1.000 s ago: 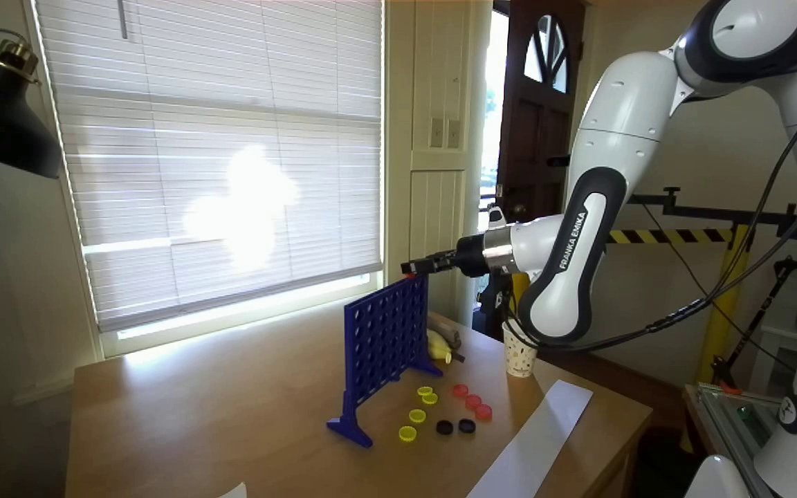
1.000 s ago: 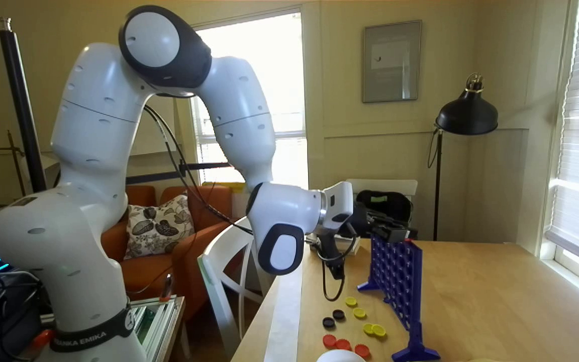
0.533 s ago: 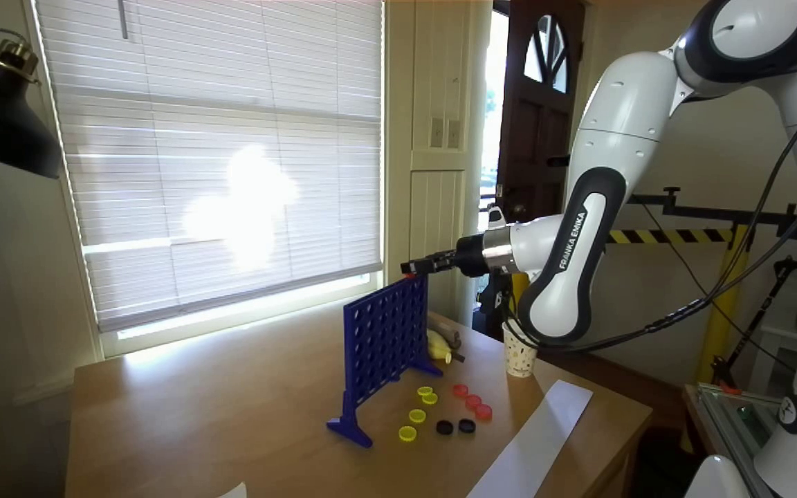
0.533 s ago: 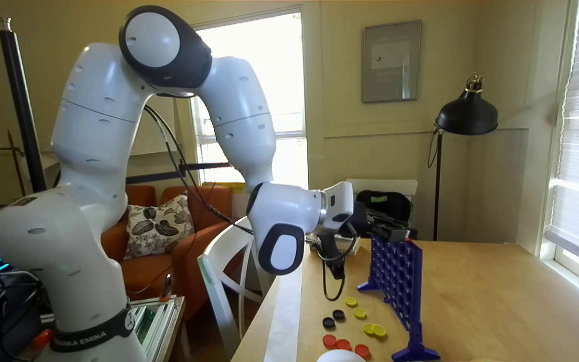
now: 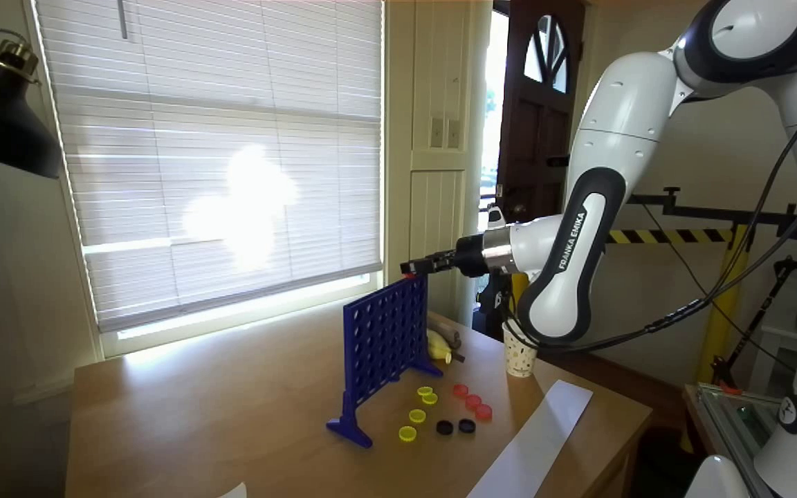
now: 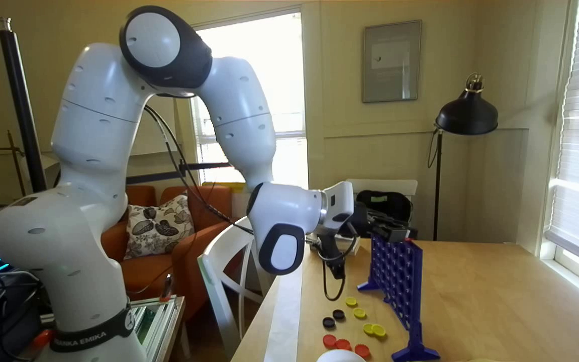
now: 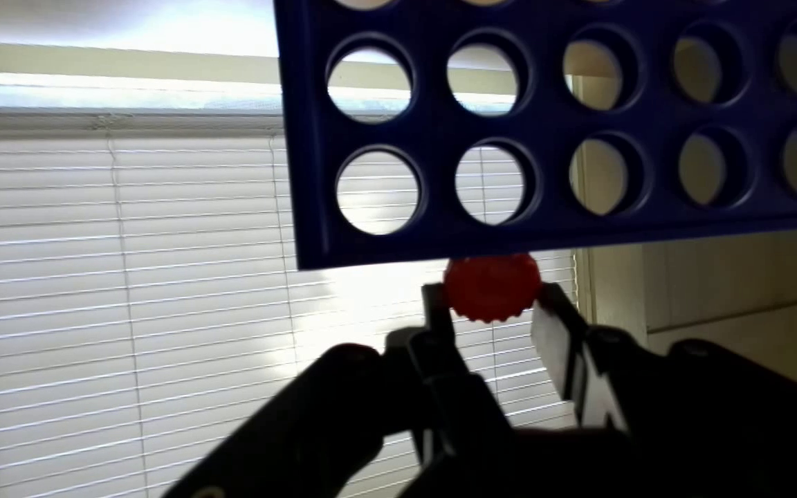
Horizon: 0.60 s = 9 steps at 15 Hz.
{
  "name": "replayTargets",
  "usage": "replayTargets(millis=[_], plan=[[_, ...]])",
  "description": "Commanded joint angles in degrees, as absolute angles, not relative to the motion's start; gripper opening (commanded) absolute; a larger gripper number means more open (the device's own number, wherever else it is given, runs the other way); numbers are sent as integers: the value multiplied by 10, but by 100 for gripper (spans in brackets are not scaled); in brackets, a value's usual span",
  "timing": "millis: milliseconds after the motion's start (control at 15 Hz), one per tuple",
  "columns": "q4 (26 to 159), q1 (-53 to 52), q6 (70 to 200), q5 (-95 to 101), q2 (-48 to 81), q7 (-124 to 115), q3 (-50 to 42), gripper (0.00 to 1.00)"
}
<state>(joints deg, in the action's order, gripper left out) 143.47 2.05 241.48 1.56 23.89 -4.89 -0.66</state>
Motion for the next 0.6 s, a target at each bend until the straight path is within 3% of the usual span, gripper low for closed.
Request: replayTargets(millis=[0, 533], plan=[[1421, 17, 2432, 11, 255, -35, -4, 10], [1417, 15, 2431, 9, 261, -27, -4, 10]])
